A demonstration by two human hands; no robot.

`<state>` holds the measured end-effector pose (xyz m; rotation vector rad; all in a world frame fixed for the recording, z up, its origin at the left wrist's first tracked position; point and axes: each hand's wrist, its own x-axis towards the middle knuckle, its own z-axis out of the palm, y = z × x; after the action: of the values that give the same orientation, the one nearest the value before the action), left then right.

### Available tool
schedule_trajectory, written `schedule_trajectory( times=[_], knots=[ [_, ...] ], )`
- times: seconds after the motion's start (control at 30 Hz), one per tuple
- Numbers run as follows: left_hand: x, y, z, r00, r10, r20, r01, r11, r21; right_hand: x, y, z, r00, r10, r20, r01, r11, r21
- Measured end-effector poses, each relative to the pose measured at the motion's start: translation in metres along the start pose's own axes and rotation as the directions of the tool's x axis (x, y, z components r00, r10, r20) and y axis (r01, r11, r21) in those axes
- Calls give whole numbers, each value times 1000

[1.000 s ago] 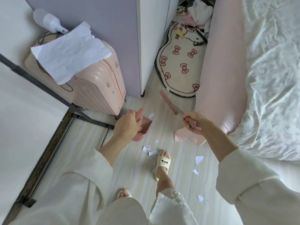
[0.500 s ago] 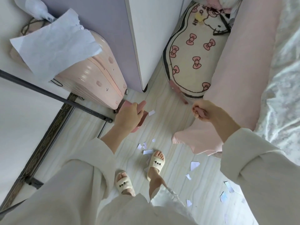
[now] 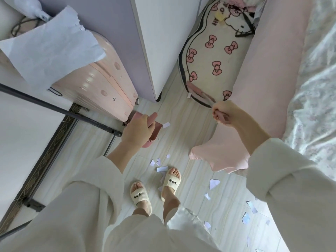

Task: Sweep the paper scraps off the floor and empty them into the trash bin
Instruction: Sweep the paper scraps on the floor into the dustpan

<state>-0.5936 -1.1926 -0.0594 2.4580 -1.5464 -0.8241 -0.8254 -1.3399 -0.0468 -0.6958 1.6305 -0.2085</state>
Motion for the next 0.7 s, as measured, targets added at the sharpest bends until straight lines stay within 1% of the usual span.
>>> schedule_trajectory(
  times=[0.07, 0.17, 0.27, 0.33, 0.4, 0.47, 0.6, 0.7],
  knots=[
    [-1, 1, 3, 1000, 2, -18, -2, 1000, 12, 12, -1, 3, 1000, -12, 9, 13, 998, -55],
    [0, 3, 8, 999, 30, -25, -30, 999, 26, 18, 0, 1, 995, 46, 87, -40, 997, -71],
    [2, 6, 9, 997, 56, -53, -54, 998, 45, 9, -2, -11, 964, 126, 235, -129, 992, -3],
    [4, 9, 9, 995, 77, -61, -74, 996, 47, 0, -5, -16, 947, 145, 288, -162, 986, 34],
    [6, 10, 9, 995, 82, -50, -80, 996, 37, -8, -6, -14, 947, 154, 282, -167, 986, 21],
    [8, 10, 10, 996, 83, -41, -82, 996, 23, -11, -5, -6, 962, 137, 238, -136, 991, -19],
    [9, 9, 11, 996, 81, -36, -80, 996, 41, 0, 1, 5, 989, 53, 137, -53, 999, -1],
    [11, 9, 12, 997, 72, -36, -70, 997, 37, 16, 4, 5, 998, -10, 68, 15, 998, -68]
  ],
)
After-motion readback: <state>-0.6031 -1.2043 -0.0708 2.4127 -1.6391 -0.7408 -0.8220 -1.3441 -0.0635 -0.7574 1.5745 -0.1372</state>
